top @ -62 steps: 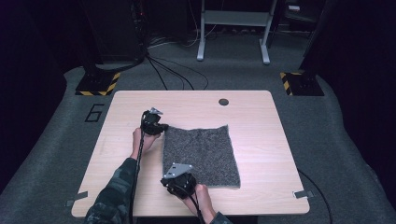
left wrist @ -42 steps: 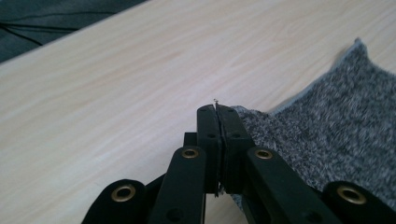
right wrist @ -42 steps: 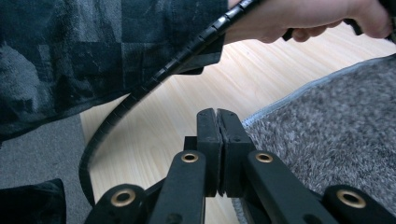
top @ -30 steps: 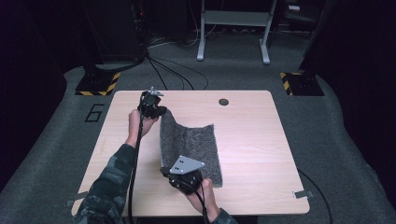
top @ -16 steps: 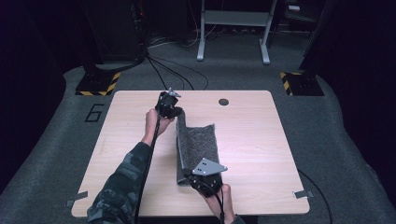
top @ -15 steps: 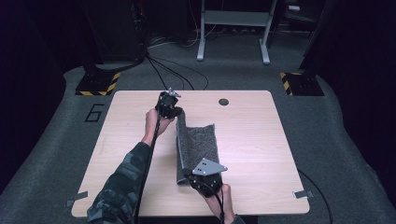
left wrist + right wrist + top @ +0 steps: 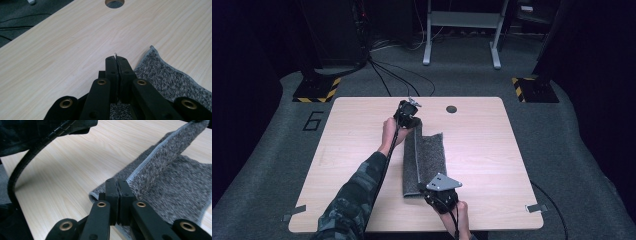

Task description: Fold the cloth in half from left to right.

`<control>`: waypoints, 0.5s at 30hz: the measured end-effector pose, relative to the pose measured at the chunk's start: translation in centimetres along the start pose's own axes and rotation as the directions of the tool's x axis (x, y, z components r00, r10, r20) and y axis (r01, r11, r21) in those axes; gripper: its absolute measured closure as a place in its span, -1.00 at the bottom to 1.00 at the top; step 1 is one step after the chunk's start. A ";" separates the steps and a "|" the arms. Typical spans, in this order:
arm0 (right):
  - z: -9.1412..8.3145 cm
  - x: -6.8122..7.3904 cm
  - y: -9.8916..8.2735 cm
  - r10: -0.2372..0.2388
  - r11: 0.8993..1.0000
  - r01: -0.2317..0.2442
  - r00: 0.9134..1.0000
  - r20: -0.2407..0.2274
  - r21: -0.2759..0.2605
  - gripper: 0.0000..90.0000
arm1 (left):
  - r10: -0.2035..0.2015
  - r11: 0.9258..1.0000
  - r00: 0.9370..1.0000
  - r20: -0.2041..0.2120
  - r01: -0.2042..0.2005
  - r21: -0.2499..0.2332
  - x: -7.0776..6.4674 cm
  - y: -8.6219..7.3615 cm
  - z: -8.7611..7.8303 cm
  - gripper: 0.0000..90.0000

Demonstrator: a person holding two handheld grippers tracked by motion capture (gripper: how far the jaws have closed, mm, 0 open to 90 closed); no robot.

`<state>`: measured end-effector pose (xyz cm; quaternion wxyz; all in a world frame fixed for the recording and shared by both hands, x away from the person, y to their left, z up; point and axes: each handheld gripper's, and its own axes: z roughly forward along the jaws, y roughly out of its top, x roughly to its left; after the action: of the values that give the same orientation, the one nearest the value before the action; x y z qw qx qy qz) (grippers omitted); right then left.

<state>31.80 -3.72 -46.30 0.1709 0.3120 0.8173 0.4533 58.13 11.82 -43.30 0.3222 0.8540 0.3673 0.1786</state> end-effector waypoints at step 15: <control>-0.8 -1.2 -1.4 0.034 0.999 -0.035 0.999 0.034 0.032 0.97 | 0.028 0.999 0.999 0.033 -0.028 0.014 -2.1 0.7 2.7 0.96</control>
<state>31.76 -5.57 -47.09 0.1715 0.3365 0.8160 0.4376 58.54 8.72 -44.91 0.3193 0.8642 0.3513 0.1666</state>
